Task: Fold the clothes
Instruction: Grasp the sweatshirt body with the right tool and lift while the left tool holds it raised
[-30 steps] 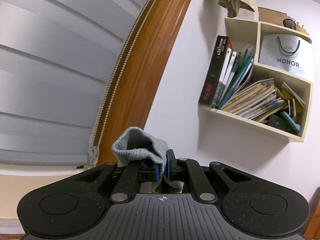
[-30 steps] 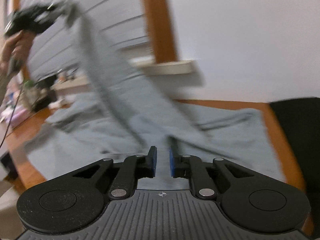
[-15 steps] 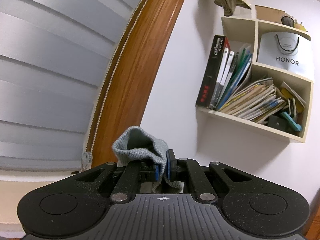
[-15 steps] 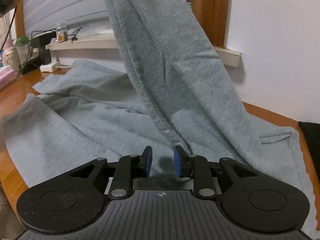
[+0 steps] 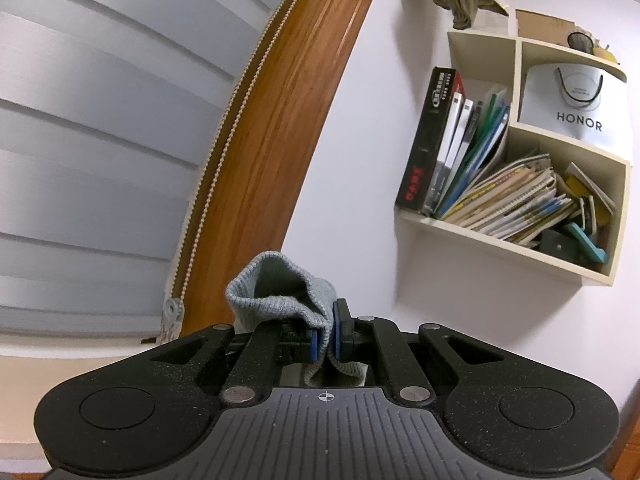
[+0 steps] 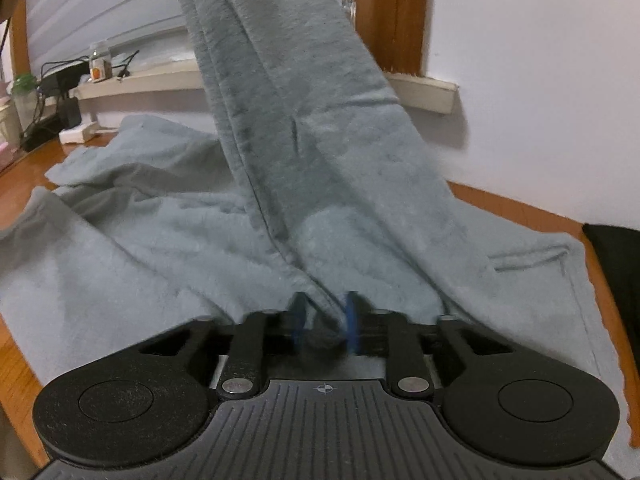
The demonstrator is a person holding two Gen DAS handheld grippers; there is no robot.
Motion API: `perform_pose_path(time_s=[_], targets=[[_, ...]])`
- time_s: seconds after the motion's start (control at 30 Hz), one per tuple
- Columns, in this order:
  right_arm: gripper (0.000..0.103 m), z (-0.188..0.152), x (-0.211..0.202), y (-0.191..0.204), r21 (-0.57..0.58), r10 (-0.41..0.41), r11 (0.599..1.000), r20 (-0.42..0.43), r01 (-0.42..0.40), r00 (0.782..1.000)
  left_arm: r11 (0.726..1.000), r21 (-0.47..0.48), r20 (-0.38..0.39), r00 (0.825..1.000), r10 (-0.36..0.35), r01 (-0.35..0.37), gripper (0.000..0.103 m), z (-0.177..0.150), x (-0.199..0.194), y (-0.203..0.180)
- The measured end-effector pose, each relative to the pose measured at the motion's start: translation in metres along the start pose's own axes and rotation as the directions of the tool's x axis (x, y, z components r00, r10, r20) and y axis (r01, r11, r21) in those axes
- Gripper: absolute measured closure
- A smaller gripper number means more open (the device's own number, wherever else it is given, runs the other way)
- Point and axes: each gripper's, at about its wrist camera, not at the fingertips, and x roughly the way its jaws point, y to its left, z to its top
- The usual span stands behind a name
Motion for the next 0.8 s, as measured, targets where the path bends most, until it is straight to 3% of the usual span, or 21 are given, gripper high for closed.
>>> perform_pose_path(time_s=[0.17,0.27,0.33,0.4,0.43,0.5,0.63,0.8], targets=[[0.098,0.016,0.01,-0.015,0.19,0.053,0.979,0.13,-0.077,0.99,0.999,0.019,0.019,0.999,-0.03,0.03,0.095,0.009,0.002,-0.013],[0.096,0.016,0.019,-0.017,0.217,0.073,0.971,0.139,-0.102,0.988,0.998,0.044,0.02,0.998,-0.054,0.053,0.095,0.008,0.001,-0.023],[0.088,0.014,0.02,-0.018,0.218,0.121,0.964,0.136,-0.149,0.983,0.997,0.048,0.015,0.998,-0.059,0.058,0.095,0.007,0.001,-0.026],[0.058,0.011,0.013,-0.02,0.216,0.167,0.956,0.161,-0.2,0.973,0.997,0.044,0.01,0.998,-0.061,0.061,0.095,0.005,0.001,-0.025],[0.053,0.01,0.007,-0.022,0.21,0.163,0.957,0.179,-0.199,0.97,0.997,0.042,0.008,0.998,-0.06,0.059,0.095,0.004,0.0,-0.024],[0.052,0.009,-0.006,-0.026,0.2,0.128,0.965,0.206,-0.169,0.97,0.998,0.031,0.006,0.998,-0.059,0.058,0.095,0.003,0.0,-0.021],[0.052,0.003,-0.027,-0.043,0.132,-0.048,0.991,0.196,0.022,0.98,0.998,0.017,0.004,0.998,-0.055,0.055,0.095,0.002,0.0,-0.016],[0.051,-0.01,-0.041,-0.072,0.098,-0.223,0.973,0.15,0.21,0.963,0.998,0.009,-0.005,0.998,-0.059,0.059,0.095,-0.001,0.001,-0.012]])
